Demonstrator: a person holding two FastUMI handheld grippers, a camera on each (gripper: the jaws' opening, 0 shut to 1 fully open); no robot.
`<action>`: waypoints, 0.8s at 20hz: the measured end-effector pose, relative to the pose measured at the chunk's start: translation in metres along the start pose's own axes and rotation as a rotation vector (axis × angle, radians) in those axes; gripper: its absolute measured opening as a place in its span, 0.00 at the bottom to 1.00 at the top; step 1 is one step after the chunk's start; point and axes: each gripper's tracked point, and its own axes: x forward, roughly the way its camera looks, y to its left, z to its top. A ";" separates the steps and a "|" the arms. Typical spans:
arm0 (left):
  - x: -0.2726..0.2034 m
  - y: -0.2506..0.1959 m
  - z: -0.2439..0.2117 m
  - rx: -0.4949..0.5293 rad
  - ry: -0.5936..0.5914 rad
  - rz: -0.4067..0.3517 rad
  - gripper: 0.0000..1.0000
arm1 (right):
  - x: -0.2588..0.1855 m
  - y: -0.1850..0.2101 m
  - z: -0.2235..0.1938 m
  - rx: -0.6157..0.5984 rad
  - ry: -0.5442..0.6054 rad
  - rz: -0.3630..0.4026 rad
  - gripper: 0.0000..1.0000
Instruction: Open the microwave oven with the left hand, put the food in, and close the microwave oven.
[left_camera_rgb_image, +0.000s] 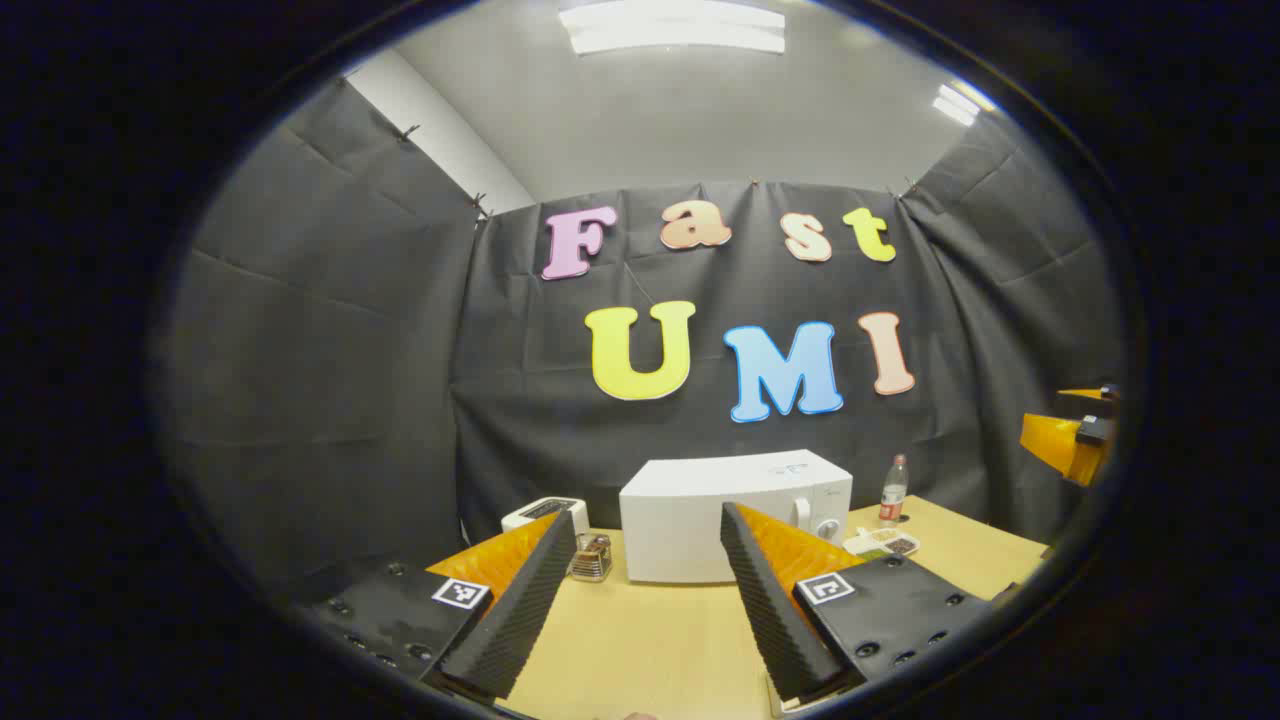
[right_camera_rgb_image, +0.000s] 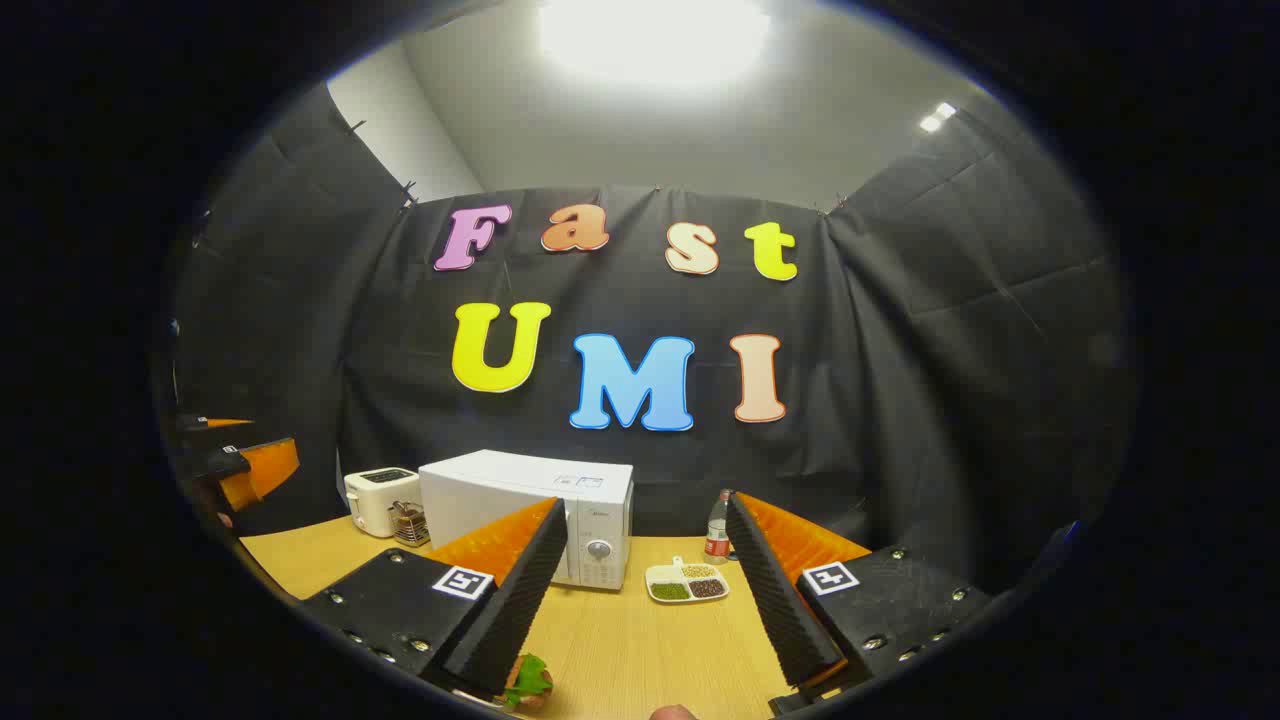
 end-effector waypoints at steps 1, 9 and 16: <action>0.000 -0.001 -0.001 -0.001 0.000 0.001 0.94 | 0.000 -0.001 0.000 -0.002 0.001 0.002 0.96; -0.002 -0.013 0.007 0.016 -0.007 0.011 0.96 | 0.002 -0.009 -0.005 0.000 -0.001 0.016 0.97; -0.006 -0.036 0.011 0.026 -0.010 0.031 0.98 | -0.003 -0.025 -0.014 0.022 0.007 0.046 0.96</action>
